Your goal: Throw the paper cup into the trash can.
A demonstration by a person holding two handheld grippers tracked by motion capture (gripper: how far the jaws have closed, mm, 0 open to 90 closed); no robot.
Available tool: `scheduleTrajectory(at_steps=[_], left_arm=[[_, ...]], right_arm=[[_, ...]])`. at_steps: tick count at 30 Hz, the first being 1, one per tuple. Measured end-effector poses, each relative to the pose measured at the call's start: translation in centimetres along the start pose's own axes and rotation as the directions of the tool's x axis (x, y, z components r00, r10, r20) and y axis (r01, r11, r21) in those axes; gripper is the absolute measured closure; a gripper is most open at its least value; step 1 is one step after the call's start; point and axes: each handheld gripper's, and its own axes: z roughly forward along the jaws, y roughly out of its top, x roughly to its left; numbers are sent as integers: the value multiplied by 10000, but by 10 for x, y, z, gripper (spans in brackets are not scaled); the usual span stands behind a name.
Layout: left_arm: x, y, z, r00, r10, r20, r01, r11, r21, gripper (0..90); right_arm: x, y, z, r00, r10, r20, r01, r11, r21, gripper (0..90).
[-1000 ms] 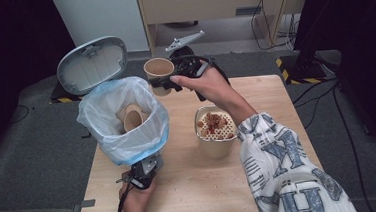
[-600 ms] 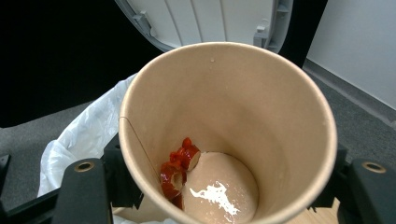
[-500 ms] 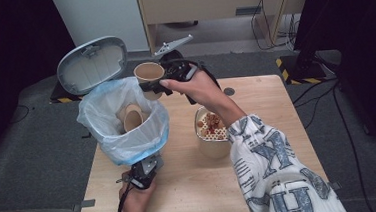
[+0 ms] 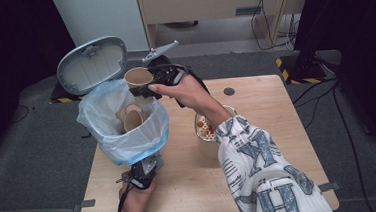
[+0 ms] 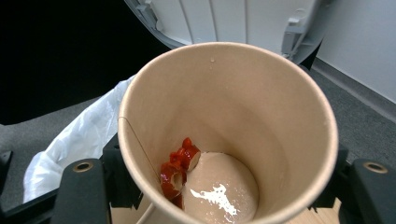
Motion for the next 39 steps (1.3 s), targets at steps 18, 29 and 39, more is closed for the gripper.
scheduleTrajectory(at_steps=[18, 29, 39], left_arm=[[0, 0, 0, 10000, -8, 15, 8, 10000, -1, 879], [0, 0, 0, 10000, 16, 17, -16, 10000, -9, 879], [0, 0, 0, 10000, 8, 29, -8, 10000, -11, 879]], right_arm=[[7, -4, 29, 9991, -361, 212, 352, 9985, 419, 271], [12, -5, 30, 9989, -469, -27, 469, 9980, 433, 153], [7, -8, 20, 9990, -446, 75, 443, 9983, 386, 170]])
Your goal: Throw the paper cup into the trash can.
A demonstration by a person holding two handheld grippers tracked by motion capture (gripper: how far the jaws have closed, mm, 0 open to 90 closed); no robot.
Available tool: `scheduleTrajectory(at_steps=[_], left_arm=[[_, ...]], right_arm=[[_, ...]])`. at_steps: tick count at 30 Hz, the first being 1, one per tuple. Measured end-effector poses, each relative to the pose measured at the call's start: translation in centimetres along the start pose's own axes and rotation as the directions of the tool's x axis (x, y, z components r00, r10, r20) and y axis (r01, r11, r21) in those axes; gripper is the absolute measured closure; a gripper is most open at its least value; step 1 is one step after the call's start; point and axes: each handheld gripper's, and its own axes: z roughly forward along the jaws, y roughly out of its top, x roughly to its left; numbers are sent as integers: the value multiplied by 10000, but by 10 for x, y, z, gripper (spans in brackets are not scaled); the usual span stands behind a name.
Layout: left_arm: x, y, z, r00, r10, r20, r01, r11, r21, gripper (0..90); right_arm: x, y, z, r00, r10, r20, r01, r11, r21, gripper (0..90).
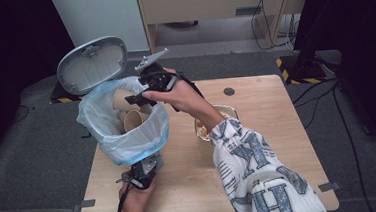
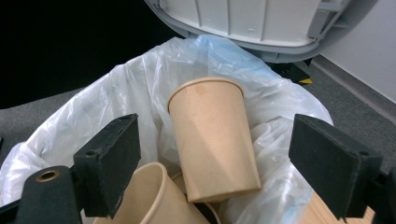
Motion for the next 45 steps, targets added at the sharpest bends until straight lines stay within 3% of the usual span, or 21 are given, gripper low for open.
scheduleTrajectory(at_steps=[11, 45], left_arm=[[0, 0, 0, 10000, 17, -13, -17, 10000, 19, 879], [0, 0, 0, 10000, 26, 6, -26, 10000, 6, 879]], right_arm=[[-7, -8, -14, 9999, 153, 5, -153, 9999, -61, 138], [-30, -32, -56, 9944, 680, 807, -644, 9969, -454, 96]])
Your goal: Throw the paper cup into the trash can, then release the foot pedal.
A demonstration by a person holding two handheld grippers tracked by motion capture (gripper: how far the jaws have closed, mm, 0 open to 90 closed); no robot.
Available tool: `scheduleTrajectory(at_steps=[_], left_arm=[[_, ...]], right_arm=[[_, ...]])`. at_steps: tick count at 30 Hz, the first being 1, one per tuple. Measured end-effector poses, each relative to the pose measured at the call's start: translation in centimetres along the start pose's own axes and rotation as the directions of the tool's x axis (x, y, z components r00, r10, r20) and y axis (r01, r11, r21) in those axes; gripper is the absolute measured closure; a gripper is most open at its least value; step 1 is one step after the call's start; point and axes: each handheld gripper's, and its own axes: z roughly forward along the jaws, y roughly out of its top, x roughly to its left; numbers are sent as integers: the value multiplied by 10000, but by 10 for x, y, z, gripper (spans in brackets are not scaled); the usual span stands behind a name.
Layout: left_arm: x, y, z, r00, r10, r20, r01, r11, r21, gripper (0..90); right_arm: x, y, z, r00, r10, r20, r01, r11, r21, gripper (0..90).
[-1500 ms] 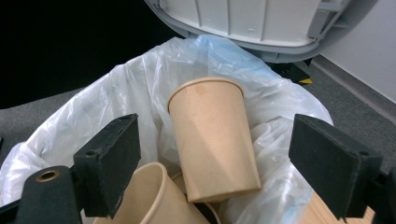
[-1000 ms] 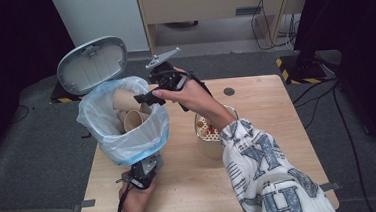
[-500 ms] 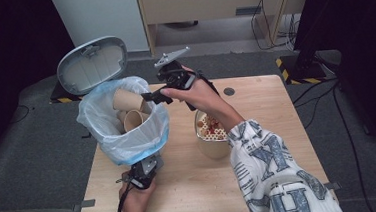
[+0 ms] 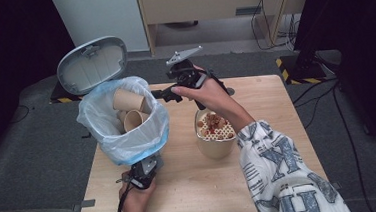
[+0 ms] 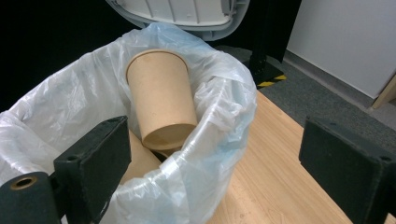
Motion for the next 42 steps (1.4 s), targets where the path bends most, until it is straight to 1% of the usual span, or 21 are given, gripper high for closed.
scheduleTrajectory(at_steps=[12, 15, 18, 19, 20, 21, 22, 23, 26, 27, 28, 29, 30, 31, 32, 33, 34, 37, 39, 40, 42], left_arm=[[0, 0, 0, 10000, -7, 18, 7, 10000, 6, 879], [0, 0, 0, 10000, -20, 16, 20, 10000, 0, 879], [0, 0, 0, 10000, -42, 10, 42, 10000, 6, 879], [0, 0, 0, 10000, -42, 10, 42, 10000, 6, 879], [1, 0, 0, 10000, 7, 65, -7, 10000, 2, 878], [1, 0, 0, 10000, 7, 65, -7, 10000, 2, 877], [1, 0, 0, 10000, -32, 70, 33, 10000, -49, 864], [1, 0, -1, 10000, -13, -2, 13, 10000, -46, 864], [4, 0, -3, 10000, -55, 51, 56, 10000, -81, 801], [3, 1, -5, 9999, -145, 94, 147, 9996, -249, 790], [2, 1, -8, 9994, -307, 167, 313, 9988, -372, 768], [3, 2, -12, 9999, 0, 111, 5, 9989, -475, 768], [1, 3, -16, 9998, -26, 189, 37, 9985, -544, 747], [-3, 2, -17, 9992, -290, 266, 307, 9974, -653, 710], [-5, 2, -20, 9988, -359, 327, 383, 9964, -763, 700], [-7, 3, -23, 9989, -290, 369, 319, 9962, -810, 700], [-10, 3, -24, 9979, -518, 401, 553, 9943, -907, 690], [-12, 4, -23, 9974, -517, 509, 562, 9941, -924, 650], [-12, 4, -23, 9973, -556, 484, 597, 9944, -875, 622], [-12, 4, -23, 9973, -558, 485, 598, 9945, -856, 601], [-12, 4, -23, 9969, -615, 499, 657, 9939, -889, 588]], right_arm=[[-12, -9, -15, 9994, 238, 265, -236, 9997, -82, 95], [-14, -11, -18, 9993, 234, 302, -232, 9997, -82, 95], [-20, -18, -26, 9985, 352, 425, -348, 9993, -97, 94], [-20, -18, -26, 9985, 352, 425, -348, 9993, -97, 94], [-24, -22, -32, 9976, 455, 519, -449, 9989, -127, 94], [-24, -22, -32, 9976, 455, 519, -449, 9989, -127, 94], [-29, -27, -38, 9964, 548, 646, -537, 9984, -179, 93], [-29, -27, -38, 9964, 548, 646, -537, 9984, -179, 93], [-36, -33, -48, 9942, 605, 889, -593, 9981, -152, 92], [-39, -35, -52, 9934, 651, 946, -638, 9978, -165, 91], [-43, -39, -59, 9918, 738, 1040, -717, 9971, -234, 91], [-43, -39, -59, 9918, 738, 1040, -717, 9971, -234, 91], [-45, -41, -63, 9910, 759, 1103, -737, 9970, -241, 91], [-49, -45, -70, 9888, 827, 1241, -805, 9965, -231, 91], [-52, -47, -73, 9877, 847, 1316, -825, 9964, -218, 91], [-52, -47, -73, 9877, 847, 1316, -825, 9964, -218, 91], [-54, -50, -76, 9860, 895, 1409, -872, 9959, -224, 91], [-60, -57, -84, 9813, 1047, 1617, -1018, 9945, -257, 88], [-63, -61, -88, 9787, 1063, 1757, -1043, 9943, -209, 87], [-65, -64, -91, 9762, 1157, 1836, -1131, 9933, -244, 86], [-66, -65, -93, 9752, 1171, 1878, -1146, 9931, -245, 86]])
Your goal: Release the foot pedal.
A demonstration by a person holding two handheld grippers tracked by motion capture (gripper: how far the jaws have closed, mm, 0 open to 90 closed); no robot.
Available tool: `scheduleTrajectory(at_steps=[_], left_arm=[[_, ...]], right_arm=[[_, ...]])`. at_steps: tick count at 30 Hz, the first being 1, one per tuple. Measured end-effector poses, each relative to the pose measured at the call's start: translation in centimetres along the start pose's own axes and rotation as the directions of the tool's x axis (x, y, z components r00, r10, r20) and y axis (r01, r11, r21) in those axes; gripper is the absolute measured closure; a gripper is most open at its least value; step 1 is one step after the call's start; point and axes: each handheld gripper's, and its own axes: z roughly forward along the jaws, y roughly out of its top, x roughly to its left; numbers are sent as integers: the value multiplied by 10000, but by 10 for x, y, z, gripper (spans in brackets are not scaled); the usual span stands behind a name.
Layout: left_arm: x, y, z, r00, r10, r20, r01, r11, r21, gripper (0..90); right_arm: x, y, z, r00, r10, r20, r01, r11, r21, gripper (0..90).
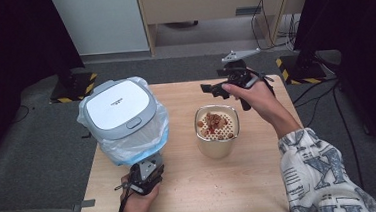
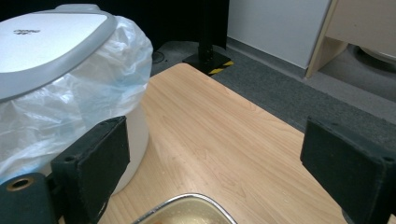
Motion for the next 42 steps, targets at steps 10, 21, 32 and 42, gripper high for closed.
scheduleTrajectory(at_steps=[10, 21, 32, 42], left_arm=[[-2, 1, 1, 9999, 0, 158, 0, 10000, -28, 505], [-3, 1, 4, 9994, -14, 335, 13, 10000, 54, 430], [-3, 1, 5, 9990, 141, 416, -145, 9998, 108, 369], [-3, 1, 6, 9986, 180, 496, -191, 9996, 218, 319]], right_arm=[[-11, -11, -8, 9983, 286, 517, -287, 9996, 12, 79], [-24, -24, -22, 9874, 660, 1437, -639, 9978, -187, 70], [-37, -45, -42, 9586, 1092, 2630, -1024, 9940, -394, 60], [-49, -66, -56, 9440, 1310, 3027, -1236, 9914, -435, 59]])
